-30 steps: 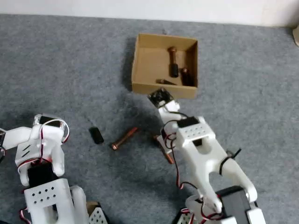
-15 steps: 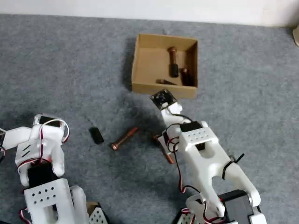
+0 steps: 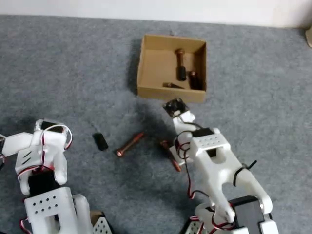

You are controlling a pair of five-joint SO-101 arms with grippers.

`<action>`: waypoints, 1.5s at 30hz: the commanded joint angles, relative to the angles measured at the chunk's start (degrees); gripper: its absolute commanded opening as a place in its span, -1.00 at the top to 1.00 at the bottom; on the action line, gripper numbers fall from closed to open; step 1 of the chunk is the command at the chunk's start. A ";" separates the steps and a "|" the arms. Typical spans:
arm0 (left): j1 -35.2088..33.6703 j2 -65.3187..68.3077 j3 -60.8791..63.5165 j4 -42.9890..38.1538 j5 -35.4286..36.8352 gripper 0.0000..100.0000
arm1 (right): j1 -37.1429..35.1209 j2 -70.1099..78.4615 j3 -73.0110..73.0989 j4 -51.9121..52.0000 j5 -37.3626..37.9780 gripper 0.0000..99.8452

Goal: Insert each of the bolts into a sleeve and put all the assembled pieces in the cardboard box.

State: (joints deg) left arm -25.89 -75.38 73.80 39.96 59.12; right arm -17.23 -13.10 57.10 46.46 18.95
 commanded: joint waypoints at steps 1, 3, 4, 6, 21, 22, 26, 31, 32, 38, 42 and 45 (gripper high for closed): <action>-0.04 -0.66 -0.13 -1.49 0.26 0.99 | 2.33 0.40 1.01 1.27 1.23 0.71; -0.04 -0.66 -0.13 -1.49 0.26 0.99 | 2.33 0.40 1.01 1.27 1.23 0.71; -0.04 -0.66 -0.13 -1.49 0.26 0.99 | 2.33 0.40 1.01 1.27 1.23 0.71; -0.04 -0.66 -0.13 -1.49 0.26 0.99 | 2.51 0.40 1.01 1.19 1.23 0.80; 1.36 -0.66 -0.13 -1.32 0.26 0.99 | 3.30 -10.59 -1.10 5.49 1.23 0.99; 3.30 -0.66 -0.04 -1.23 0.18 0.99 | 3.74 -13.76 -1.98 6.81 1.23 0.99; 14.81 -0.13 1.54 -0.88 -3.78 0.99 | 6.64 -27.82 -4.62 12.53 1.23 0.99; 30.73 -0.13 2.42 -1.14 -7.91 0.99 | 10.51 -42.95 -4.53 17.71 1.32 0.99; 33.01 -0.13 1.54 -1.49 -7.91 0.99 | 10.86 -44.79 -3.74 18.68 1.32 0.99; 46.46 3.38 -1.27 -1.93 -7.74 0.99 | 16.57 -50.24 0.40 20.70 3.69 0.99; 52.62 17.10 -6.73 -1.93 -7.65 0.99 | 20.26 -50.51 0.22 20.70 3.69 0.99; 56.84 31.08 -14.81 -1.93 -6.24 0.99 | 20.70 -50.51 0.48 20.70 3.69 0.99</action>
State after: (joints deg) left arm 26.24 -56.66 68.09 39.60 51.65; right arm 2.46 -62.59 57.71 67.03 21.85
